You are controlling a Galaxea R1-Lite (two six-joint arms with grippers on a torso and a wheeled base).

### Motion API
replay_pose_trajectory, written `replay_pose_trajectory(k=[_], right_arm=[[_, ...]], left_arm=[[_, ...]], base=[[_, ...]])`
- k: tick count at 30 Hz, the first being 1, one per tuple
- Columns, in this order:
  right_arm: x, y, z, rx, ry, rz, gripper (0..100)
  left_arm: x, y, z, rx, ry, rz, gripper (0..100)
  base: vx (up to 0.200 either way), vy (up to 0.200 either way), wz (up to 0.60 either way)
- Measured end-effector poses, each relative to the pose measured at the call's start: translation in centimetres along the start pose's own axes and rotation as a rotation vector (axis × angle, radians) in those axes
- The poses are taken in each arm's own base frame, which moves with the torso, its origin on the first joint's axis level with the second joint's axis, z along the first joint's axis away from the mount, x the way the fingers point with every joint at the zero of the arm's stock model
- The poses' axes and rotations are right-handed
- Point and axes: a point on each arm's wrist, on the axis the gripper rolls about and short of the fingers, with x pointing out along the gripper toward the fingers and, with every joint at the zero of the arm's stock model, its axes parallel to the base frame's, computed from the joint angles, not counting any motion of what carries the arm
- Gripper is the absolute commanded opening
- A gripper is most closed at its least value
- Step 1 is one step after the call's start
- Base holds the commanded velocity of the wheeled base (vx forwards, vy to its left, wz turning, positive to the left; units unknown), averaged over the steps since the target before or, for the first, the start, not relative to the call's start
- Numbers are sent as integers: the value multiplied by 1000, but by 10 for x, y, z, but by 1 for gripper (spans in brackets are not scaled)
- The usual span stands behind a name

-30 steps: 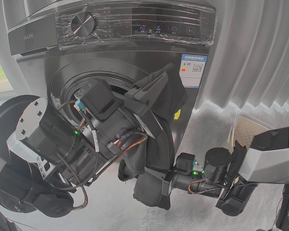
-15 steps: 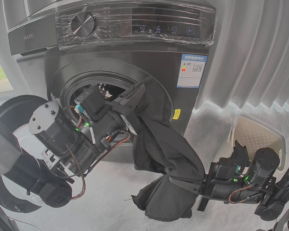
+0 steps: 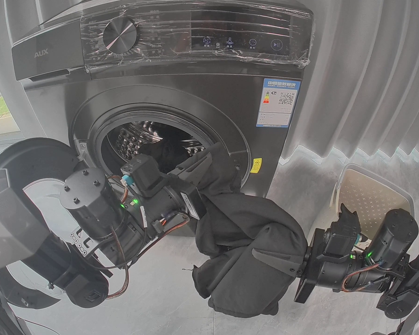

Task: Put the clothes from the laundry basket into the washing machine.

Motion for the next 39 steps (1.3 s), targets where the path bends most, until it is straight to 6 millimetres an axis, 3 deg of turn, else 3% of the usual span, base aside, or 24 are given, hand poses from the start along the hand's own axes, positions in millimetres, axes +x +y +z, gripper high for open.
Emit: replay_pose_trajectory(k=[20, 29, 30, 39], right_arm=[[4, -1, 10, -11, -45, 0, 0], [11, -4, 18, -21, -88, 0, 0], [11, -4, 19, -22, -89, 0, 0], [11, -6, 19, -20, -90, -9, 0]], left_arm=[[-5, 11, -30, 14, 112, 34, 0], [-5, 19, -33, 19, 121, 62, 0], [-5, 19, -33, 19, 122, 62, 100], [-4, 30, -30, 19, 111, 94, 100]], base=[[0, 0, 0], [0, 0, 0], [0, 0, 0], [0, 0, 0]])
